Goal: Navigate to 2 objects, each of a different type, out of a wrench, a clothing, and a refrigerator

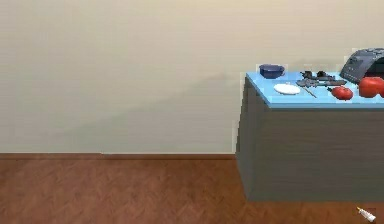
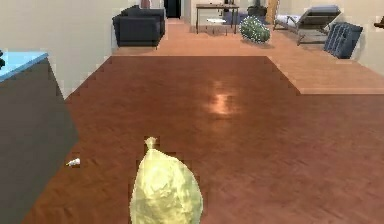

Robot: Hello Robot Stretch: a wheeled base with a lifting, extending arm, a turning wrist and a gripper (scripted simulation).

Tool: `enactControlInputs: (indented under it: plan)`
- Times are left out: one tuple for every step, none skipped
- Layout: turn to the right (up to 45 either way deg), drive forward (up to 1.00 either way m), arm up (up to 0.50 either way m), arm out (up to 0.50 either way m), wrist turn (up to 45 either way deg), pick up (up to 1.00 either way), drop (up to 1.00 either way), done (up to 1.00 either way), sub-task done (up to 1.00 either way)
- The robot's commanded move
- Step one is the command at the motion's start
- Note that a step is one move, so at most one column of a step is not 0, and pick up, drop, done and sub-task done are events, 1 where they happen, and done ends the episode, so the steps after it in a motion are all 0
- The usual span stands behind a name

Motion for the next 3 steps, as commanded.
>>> enactControlInputs:
  plan:
    - [0.0, 0.50, 0.00, 0.00, 0.0, 0.00, 0.00, 0.00, 0.00]
    - [45.0, 0.00, 0.00, 0.00, 0.0, 0.00, 0.00, 0.00, 0.00]
    - [0.0, 0.00, 0.00, 0.00, 0.0, 0.00, 0.00, 1.00, 0.00]
